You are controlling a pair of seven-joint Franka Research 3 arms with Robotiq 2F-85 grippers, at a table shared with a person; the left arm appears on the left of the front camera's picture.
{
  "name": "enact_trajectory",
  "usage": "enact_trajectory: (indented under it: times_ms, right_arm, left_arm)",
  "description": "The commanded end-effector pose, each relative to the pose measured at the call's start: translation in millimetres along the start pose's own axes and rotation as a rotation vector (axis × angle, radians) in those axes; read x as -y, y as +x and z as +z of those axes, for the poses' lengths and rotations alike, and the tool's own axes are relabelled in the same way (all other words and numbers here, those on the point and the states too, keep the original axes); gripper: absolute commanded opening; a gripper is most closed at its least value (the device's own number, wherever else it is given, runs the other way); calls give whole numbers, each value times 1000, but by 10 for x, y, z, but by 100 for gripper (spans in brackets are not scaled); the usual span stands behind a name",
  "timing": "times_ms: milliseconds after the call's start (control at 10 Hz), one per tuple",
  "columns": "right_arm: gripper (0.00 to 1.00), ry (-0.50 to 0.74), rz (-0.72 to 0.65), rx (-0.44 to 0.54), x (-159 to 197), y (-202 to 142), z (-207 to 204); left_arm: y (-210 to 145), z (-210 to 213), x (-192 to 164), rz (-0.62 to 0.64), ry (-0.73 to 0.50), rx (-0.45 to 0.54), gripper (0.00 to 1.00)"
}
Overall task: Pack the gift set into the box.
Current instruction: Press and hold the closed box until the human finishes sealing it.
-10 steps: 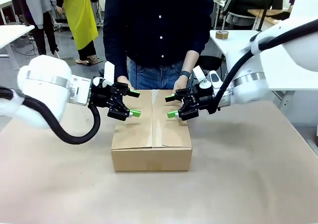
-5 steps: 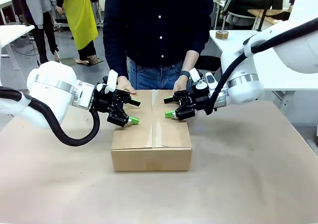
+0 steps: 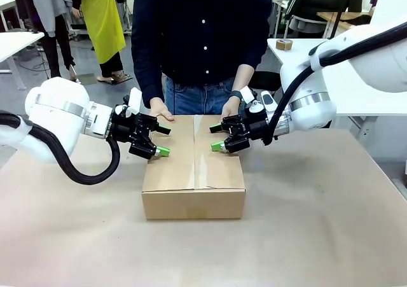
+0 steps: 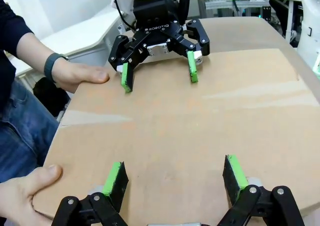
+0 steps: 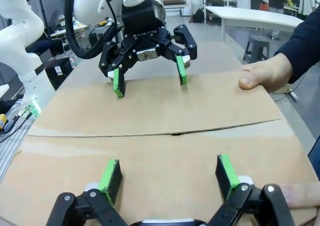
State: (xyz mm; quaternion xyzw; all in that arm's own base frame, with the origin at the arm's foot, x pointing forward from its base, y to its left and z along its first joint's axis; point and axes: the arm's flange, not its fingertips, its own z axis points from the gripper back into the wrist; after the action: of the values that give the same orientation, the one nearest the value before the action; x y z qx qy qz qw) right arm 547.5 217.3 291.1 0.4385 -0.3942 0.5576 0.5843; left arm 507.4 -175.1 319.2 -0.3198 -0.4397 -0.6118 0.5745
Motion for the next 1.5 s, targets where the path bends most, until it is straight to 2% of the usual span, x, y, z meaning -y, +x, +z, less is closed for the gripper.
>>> enact_trajectory:
  times_ms: [0,1400]
  right_arm:
    - [100,-1,1,3,-6,-9,0]
    - [100,-1,1,3,-6,-9,0]
  left_arm:
    - [29,-44,13,-7,-5,-2,100]
    - [29,-44,13,-7,-5,-2,100]
